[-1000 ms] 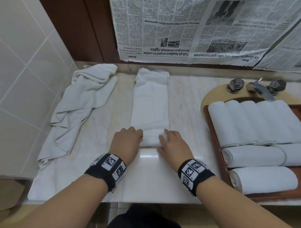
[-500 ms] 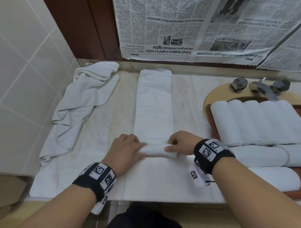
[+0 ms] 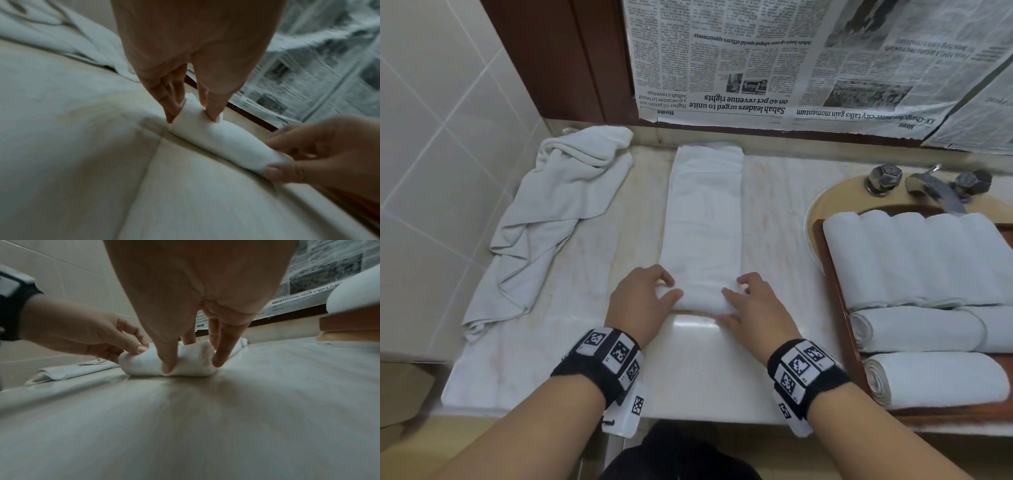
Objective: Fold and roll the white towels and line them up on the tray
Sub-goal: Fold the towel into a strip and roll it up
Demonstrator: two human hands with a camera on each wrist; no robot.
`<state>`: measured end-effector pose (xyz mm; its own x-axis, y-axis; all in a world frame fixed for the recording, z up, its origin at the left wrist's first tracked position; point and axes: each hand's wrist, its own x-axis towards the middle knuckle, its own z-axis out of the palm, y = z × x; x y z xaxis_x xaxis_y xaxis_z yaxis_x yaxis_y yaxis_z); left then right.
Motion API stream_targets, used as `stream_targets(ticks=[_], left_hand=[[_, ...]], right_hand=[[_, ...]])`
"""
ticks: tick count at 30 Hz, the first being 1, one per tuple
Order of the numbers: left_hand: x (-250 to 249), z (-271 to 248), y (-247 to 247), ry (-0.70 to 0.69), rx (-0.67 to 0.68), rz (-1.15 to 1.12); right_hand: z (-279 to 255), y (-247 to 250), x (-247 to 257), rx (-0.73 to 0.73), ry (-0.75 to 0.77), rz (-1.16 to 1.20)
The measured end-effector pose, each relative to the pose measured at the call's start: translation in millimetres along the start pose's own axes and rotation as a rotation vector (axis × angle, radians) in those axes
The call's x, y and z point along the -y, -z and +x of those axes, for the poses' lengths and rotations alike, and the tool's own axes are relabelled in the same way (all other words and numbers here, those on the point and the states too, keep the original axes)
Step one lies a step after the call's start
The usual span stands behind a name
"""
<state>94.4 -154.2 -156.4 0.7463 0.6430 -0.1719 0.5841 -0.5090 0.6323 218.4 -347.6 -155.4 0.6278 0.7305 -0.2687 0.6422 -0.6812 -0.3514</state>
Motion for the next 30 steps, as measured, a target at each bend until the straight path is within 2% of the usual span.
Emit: stream_targets(ticks=[3,5,9,12,15,20,24,28,30], left_hand=[[-3.7,3.3,-7.5,-0.099,0.006,0.124],[3.0,6.1,-10.0,-0.137,0.045,0.145],[17.5,12.5,-9.6,-0.221,0.130,0.244],[20.8,20.0,-5.1,-0.245,0.099,0.269],[18.6,27.6,-4.6,-0.207,0.128,0.210],[6.5,45.8,-0.9,-0.071,0.147,0.027],[-6.0,54.4,0.7,0.011,0.040,0.009],[-17.3,54.4,-3.5,-0.041,-0.025,0.128],[-14.5,53.6,-7.8,-0.124,-0.036,0.176]], right_hand=[[10.1,6.6,-7.9,-0.041,0.055,-0.025],[18.7,11.7,-13.3,0.014,0.054,0.049],[34.5,21.9,-20.6,0.134,-0.039,0.267],[38.3,23.6,-20.6,0.076,-0.129,0.463],[37.9,22.6,-17.0,-0.023,-0.213,0.620],[32.0,9.9,-3.9,-0.194,-0.178,0.370],[31.3,1.8,-4.6,-0.121,-0.072,0.049],[47.5,16.2,-10.4,-0.176,0.042,-0.112],[58.9,26.3,-15.3,-0.088,0.063,-0.123]])
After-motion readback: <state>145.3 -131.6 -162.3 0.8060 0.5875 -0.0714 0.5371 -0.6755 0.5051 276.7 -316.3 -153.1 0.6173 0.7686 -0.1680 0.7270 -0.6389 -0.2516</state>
